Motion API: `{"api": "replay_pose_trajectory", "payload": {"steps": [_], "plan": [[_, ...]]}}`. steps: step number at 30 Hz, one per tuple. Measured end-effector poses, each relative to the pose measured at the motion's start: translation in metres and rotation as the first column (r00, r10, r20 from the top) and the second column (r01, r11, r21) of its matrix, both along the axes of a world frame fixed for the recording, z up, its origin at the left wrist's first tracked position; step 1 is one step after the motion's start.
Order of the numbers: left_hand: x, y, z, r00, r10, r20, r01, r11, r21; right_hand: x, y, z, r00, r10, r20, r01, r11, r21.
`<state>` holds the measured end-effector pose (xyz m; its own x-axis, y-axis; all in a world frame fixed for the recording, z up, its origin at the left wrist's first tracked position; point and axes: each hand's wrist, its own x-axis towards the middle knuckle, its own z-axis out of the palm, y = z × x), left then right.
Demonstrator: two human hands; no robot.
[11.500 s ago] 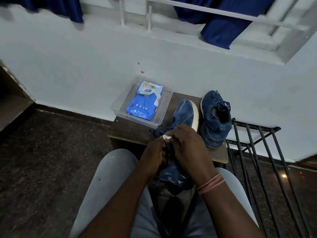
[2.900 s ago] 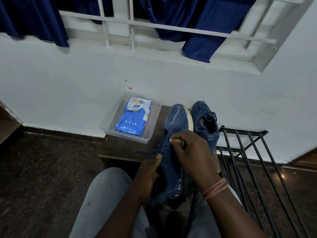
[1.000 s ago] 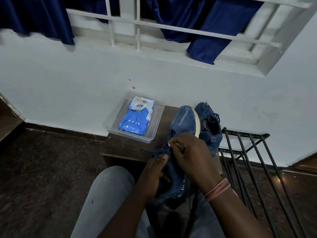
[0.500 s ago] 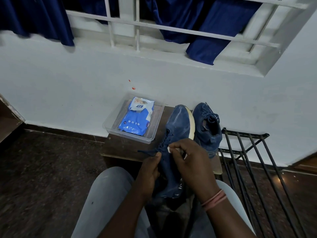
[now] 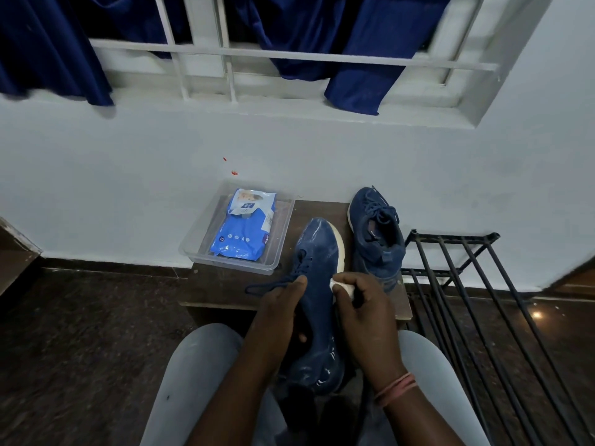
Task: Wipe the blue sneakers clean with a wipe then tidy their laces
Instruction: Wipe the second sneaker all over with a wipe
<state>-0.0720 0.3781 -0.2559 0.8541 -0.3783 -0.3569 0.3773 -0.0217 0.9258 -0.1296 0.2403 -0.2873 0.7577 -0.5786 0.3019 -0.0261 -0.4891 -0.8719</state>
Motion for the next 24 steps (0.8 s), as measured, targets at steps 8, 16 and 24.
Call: {"api": "replay_pose_trajectory", "payload": {"steps": [8,16,24], "plan": [[0.007,0.002,0.041,0.961,-0.24,0.134,0.096,0.75,0.654,0.001,0.001,-0.02,0.996,-0.091,0.018,0.092,0.993,-0.078],[0.019,-0.041,-0.001,0.903,-0.283,0.322,-0.073,0.639,0.766,0.01,0.026,-0.039,0.993,-0.11,-0.045,0.106,0.991,-0.088],[0.035,-0.05,-0.009,0.83,-0.284,0.481,-0.31,0.483,0.819,0.009,0.021,-0.032,0.999,-0.027,-0.037,0.026,0.998,-0.052]]}}
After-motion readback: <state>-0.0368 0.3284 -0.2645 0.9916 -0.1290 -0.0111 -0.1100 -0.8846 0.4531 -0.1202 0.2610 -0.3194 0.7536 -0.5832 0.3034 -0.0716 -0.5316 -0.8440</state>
